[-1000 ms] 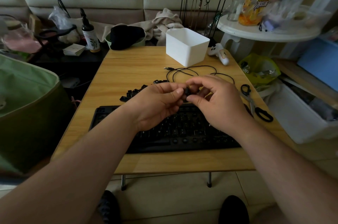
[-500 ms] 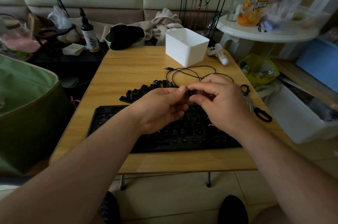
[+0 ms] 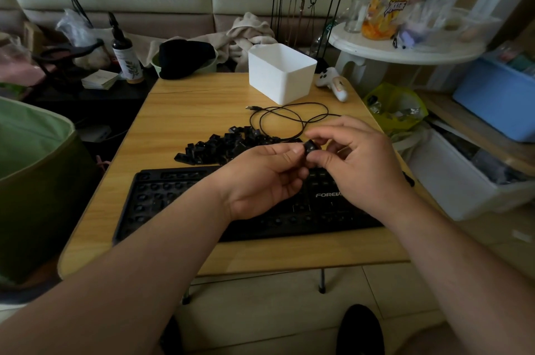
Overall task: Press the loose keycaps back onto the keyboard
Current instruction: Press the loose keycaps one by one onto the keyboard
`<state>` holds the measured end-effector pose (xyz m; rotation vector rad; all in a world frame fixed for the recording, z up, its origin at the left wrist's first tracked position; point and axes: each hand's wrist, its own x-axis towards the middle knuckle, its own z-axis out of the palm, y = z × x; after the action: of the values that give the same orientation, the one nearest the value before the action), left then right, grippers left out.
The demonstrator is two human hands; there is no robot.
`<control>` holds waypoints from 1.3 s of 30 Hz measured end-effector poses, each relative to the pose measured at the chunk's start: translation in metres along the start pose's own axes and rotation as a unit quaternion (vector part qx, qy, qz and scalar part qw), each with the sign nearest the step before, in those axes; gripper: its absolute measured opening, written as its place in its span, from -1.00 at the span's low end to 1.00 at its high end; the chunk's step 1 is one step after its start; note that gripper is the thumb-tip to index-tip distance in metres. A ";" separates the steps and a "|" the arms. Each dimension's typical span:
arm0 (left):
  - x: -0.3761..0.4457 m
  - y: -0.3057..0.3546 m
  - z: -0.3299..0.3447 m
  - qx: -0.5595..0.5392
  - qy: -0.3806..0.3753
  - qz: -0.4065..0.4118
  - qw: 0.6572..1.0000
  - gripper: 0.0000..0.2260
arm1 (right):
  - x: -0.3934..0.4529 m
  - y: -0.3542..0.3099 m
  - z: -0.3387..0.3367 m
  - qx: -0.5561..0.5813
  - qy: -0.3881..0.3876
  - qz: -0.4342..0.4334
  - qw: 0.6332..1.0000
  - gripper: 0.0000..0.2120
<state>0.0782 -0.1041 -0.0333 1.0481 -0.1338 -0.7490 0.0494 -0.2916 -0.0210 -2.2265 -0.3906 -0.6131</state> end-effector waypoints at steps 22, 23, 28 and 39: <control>0.009 -0.027 0.040 -0.102 -0.025 -0.099 0.989 -0.81 | -0.019 0.020 -0.051 -0.065 -0.052 -0.042 0.996 -0.73; 0.009 -0.027 0.040 -0.098 -0.021 -0.092 0.991 -0.82 | -0.019 0.020 -0.050 -0.064 -0.054 -0.043 0.996 -0.73; 0.011 -0.029 0.041 -0.087 0.001 -0.075 0.993 -0.89 | -0.019 0.017 -0.051 -0.101 -0.047 -0.059 0.992 -0.74; 0.008 -0.028 0.042 -0.036 0.019 -0.054 0.998 -0.85 | -0.020 0.012 -0.051 -0.125 -0.081 -0.070 0.986 -0.69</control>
<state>0.0517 -0.1483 -0.0369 1.0058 -0.0162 -0.8254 0.0230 -0.3392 -0.0094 -2.5151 -0.5842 -0.5836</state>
